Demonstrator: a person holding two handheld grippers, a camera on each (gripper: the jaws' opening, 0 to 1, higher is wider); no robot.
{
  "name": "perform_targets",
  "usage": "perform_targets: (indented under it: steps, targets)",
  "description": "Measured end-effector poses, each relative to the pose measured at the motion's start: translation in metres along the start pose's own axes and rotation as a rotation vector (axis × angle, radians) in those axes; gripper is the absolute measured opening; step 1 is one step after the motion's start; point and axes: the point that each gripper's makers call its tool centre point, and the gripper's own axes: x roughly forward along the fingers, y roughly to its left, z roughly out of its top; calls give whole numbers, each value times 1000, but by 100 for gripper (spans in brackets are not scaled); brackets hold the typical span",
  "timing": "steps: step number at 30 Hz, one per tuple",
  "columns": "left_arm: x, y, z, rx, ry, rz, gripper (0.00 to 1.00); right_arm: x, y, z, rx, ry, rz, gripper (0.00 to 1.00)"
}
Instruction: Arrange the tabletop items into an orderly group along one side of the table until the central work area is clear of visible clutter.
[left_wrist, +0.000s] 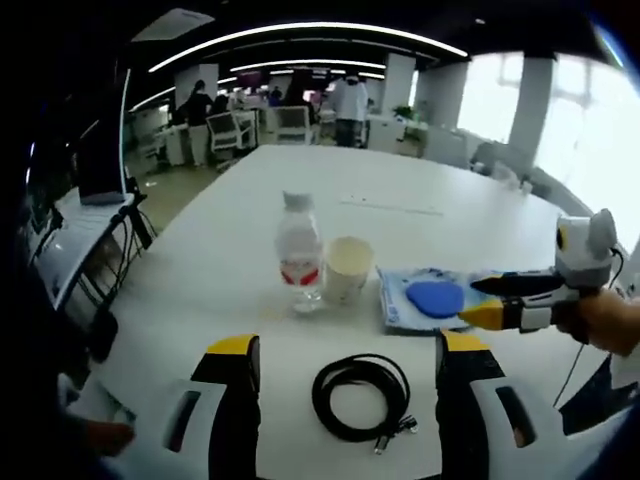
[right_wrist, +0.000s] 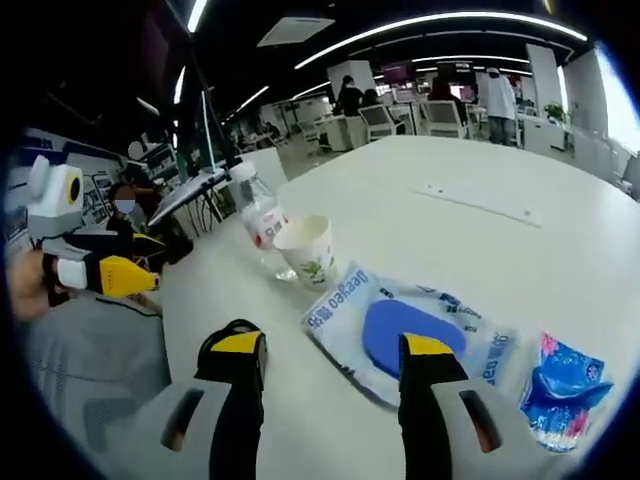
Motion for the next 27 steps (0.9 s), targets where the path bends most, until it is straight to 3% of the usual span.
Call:
perform_targets:
  steps: [5, 8, 14, 17, 27]
  targets:
    - [-1, 0, -1, 4, -4, -27, 69, 11, 7, 3, -27, 6, 26, 52]
    - [-3, -4, 0, 52, -11, -48, 69, 17, 10, 3, -74, 28, 44, 52]
    - [0, -3, 1, 21, -21, -58, 69, 24, 13, 13, -109, 20, 62, 52]
    - [0, -6, 2, -44, -37, -85, 69, 28, 14, 15, -130, 20, 73, 53]
    - [-5, -10, -4, -23, -47, -117, 69, 52, 17, 18, -195, 20, 110, 53]
